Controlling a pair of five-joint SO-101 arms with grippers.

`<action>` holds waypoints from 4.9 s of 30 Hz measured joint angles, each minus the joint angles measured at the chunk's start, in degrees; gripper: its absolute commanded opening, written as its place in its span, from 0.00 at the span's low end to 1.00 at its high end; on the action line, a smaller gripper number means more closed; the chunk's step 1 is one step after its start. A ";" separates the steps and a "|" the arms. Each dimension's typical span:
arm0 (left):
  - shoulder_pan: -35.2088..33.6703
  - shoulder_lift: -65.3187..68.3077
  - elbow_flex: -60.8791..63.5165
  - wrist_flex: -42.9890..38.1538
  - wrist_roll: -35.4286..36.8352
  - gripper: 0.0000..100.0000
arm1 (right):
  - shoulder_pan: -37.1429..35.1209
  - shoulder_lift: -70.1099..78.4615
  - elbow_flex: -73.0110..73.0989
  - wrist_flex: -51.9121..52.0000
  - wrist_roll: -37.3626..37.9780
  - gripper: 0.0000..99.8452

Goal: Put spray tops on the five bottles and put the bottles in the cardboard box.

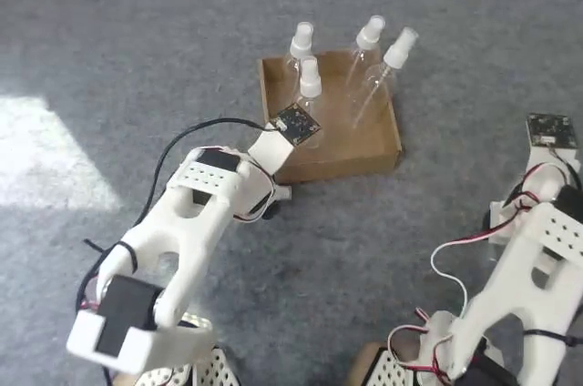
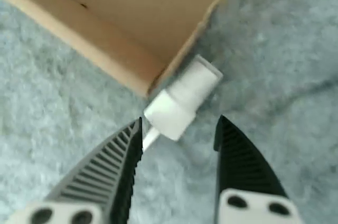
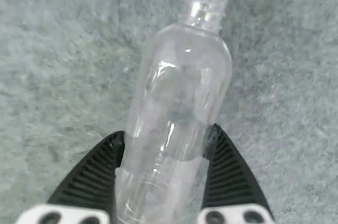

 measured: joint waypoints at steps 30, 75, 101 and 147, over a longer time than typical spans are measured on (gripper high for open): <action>-0.26 7.21 -2.55 -5.54 -0.09 0.12 | 1.14 0.00 5.71 -6.33 2.11 0.01; -16.70 -11.43 5.27 8.26 6.42 0.11 | 1.14 0.00 5.71 -7.74 2.11 0.01; -17.58 7.30 -13.54 9.14 21.01 0.21 | 0.53 0.88 14.07 -24.97 23.56 0.12; -13.71 -36.31 -2.37 11.52 32.26 0.01 | 5.01 2.11 -1.32 -8.79 24.70 0.32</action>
